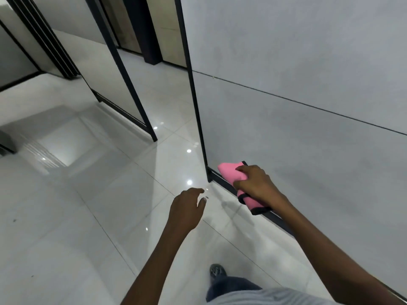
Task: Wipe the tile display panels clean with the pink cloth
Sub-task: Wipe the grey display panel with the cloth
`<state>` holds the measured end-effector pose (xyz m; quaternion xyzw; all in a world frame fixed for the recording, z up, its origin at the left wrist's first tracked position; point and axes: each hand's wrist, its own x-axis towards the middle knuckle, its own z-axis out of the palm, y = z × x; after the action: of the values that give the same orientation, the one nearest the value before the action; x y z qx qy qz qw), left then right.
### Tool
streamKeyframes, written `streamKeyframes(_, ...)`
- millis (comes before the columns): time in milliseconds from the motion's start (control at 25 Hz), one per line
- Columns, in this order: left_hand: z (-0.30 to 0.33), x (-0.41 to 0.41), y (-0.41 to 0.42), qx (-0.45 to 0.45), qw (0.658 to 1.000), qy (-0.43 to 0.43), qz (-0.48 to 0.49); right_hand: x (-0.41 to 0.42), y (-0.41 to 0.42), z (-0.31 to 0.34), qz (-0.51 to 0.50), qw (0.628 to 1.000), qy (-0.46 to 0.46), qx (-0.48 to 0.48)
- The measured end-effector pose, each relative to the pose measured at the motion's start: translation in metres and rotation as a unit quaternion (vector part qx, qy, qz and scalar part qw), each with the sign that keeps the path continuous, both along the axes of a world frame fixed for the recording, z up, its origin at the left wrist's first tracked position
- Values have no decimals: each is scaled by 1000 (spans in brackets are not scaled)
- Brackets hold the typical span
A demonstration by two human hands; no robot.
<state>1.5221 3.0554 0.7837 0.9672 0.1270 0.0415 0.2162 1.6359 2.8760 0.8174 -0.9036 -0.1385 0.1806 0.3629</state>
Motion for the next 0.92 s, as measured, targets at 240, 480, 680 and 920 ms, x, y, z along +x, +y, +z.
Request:
streamKeyframes(240, 2, 129, 125, 0, 999, -43, 5, 120, 109, -1, -26, 998, -43, 31)
streamKeyframes(480, -16, 304, 207, 13, 979, -168, -116, 215, 166, -25, -76, 982, -166, -54)
streamKeyframes(680, 42, 502, 257, 99, 898, -352, -245, 271, 213, -40, -190, 915, -350, -64)
streamKeyframes(920, 76, 658, 294, 274, 691, -562, -363, 344, 232, -1, -286, 787, -526, -151)
